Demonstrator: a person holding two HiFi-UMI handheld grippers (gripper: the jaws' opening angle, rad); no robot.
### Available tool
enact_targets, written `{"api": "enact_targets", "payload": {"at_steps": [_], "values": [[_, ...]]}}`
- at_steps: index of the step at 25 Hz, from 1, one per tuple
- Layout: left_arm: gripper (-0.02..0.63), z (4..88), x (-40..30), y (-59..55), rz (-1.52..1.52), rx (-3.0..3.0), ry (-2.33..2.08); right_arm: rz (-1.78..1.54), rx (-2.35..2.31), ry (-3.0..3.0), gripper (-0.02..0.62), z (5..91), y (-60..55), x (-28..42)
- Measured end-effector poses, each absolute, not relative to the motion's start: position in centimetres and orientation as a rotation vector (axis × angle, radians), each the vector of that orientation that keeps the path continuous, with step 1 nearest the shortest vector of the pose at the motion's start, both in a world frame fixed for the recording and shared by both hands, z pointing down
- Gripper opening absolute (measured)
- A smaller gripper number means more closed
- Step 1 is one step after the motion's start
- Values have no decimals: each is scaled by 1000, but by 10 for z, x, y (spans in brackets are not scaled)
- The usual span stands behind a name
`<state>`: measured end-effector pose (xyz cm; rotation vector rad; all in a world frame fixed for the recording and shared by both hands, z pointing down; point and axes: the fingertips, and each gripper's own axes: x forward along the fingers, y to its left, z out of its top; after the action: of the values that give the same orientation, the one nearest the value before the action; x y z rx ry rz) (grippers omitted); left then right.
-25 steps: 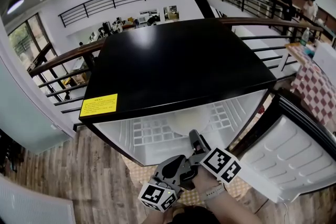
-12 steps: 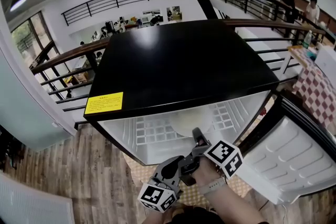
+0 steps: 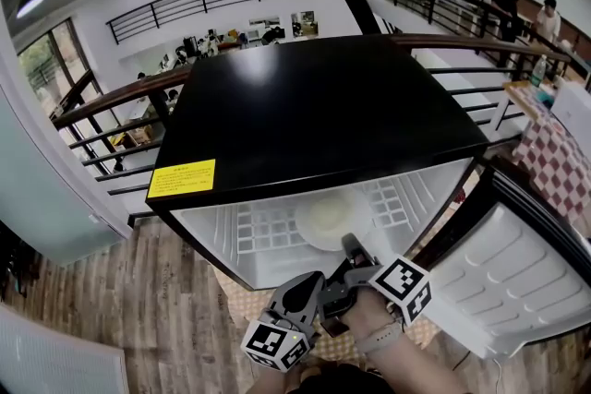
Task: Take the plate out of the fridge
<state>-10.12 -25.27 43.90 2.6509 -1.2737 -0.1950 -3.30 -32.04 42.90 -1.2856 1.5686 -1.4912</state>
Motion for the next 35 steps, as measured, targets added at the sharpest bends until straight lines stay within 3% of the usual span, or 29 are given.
{"api": "enact_targets", "payload": {"at_steps": [16,35], "values": [[11,440,-106,-252,-205,2656,-1275,-1478,-1181,1622,80,426,-317,-38],[11,441,-113,-252,-215,2636,-1289,-1479,-1162,1629,64,432,-308,-40]]}}
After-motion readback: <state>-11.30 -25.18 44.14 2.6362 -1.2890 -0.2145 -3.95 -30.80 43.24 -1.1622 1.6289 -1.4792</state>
